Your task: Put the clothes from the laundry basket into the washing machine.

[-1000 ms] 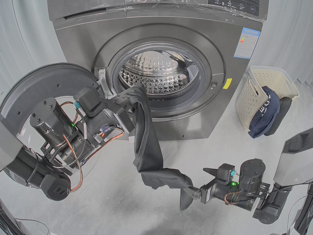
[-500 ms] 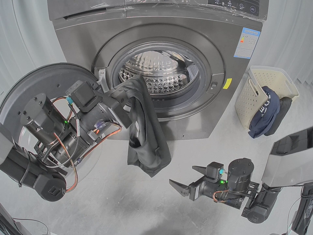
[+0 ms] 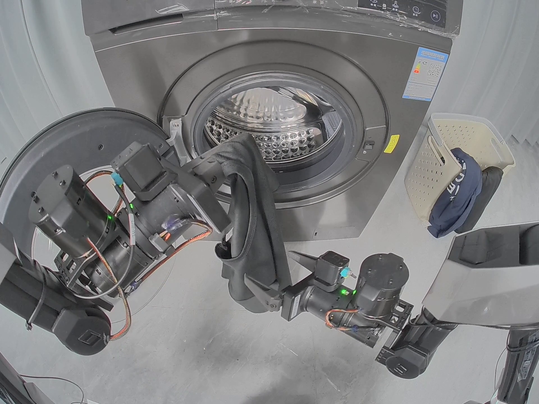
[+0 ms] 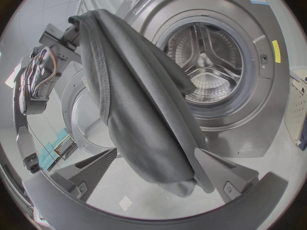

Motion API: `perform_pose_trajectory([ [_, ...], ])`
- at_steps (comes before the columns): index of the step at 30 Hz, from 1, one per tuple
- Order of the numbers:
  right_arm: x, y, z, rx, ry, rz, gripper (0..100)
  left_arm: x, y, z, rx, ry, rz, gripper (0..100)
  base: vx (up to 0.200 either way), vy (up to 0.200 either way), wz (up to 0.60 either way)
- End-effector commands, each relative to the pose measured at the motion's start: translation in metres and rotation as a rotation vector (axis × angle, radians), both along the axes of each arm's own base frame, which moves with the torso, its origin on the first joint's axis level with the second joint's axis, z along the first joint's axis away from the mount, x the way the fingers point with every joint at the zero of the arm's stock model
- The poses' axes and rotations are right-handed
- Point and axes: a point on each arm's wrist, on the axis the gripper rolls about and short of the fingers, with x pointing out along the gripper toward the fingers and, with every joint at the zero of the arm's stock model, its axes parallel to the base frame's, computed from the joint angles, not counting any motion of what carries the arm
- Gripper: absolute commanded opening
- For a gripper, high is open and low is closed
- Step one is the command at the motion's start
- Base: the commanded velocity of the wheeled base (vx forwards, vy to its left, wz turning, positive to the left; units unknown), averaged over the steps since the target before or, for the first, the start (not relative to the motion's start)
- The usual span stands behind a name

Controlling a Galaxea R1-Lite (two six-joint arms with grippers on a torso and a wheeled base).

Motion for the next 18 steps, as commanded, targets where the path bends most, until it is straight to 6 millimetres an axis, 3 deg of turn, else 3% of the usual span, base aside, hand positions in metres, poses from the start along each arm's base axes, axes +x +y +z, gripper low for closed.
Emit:
perform_pose_trajectory([
  [1, -0.003, 0.016, -0.008, -0.007, -0.006, 0.037, 100, 0.0, 0.001, 0.002, -0.007, -0.005, 0.006, 0, 0.0, 0.0, 0.0],
  [7, 0.016, 0.02, -0.007, 0.018, -0.042, -0.011, 100, -0.002, 0.0, 0.003, -0.008, -0.009, -0.003, 0, 0.0, 0.0, 0.0],
  [13, 0.045, 0.006, -0.003, 0.041, -0.072, -0.097, 100, -0.004, 0.001, 0.002, -0.003, -0.008, -0.008, 0, 0.0, 0.0, 0.0],
  [18, 0.048, 0.003, -0.002, 0.033, -0.083, -0.107, 100, -0.007, -0.001, 0.005, -0.007, -0.015, -0.023, 0, 0.0, 0.0, 0.0],
])
